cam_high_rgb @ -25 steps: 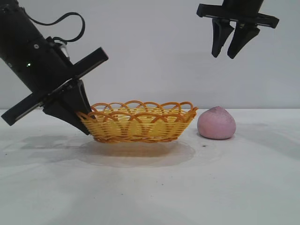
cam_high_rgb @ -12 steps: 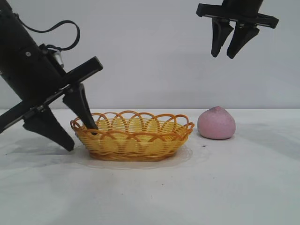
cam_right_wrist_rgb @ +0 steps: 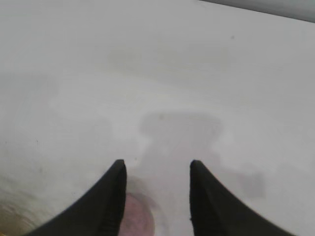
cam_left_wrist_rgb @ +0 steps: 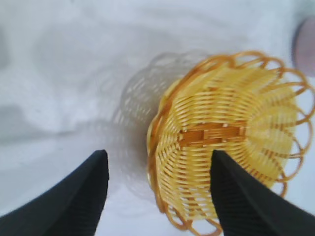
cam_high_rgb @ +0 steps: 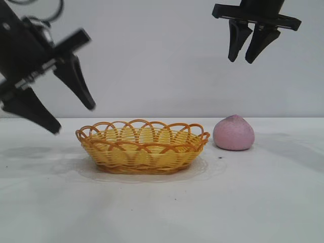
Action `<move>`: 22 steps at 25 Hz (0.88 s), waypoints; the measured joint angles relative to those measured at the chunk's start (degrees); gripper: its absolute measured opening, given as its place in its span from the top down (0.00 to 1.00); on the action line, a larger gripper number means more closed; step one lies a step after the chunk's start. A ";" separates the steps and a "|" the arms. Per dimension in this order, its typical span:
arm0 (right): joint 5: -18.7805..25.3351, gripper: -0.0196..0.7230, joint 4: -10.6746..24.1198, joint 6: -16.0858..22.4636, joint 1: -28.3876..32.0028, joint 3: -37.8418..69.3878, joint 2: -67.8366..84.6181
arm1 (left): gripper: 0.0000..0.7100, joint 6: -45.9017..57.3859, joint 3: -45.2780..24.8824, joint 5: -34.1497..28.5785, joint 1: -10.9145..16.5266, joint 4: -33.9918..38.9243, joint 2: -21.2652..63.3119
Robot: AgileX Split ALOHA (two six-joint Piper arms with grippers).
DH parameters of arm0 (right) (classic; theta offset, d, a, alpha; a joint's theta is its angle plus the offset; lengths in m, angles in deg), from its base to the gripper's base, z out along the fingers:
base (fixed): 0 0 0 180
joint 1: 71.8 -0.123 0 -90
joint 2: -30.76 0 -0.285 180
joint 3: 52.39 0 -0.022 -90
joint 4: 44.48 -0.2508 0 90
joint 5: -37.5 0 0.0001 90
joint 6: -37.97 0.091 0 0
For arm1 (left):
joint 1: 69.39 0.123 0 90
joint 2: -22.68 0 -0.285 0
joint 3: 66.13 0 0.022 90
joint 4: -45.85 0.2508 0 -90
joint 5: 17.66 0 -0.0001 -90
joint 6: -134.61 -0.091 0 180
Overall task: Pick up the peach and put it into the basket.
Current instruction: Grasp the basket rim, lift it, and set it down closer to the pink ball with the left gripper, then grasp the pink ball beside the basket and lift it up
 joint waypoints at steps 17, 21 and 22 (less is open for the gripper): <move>4.64 0.62 -1.85 -1.22 0.00 0.00 -2.02 | 0.44 40.33 -2.48 -1.09 5.00 59.93 20.08; 7.09 0.62 -1.97 -2.21 0.00 0.00 -2.10 | 0.44 43.07 -7.83 -3.61 -0.25 60.29 36.12; 7.23 0.62 -1.97 -2.37 0.00 0.00 -2.10 | 0.44 44.12 -9.09 -4.95 -1.28 60.29 39.92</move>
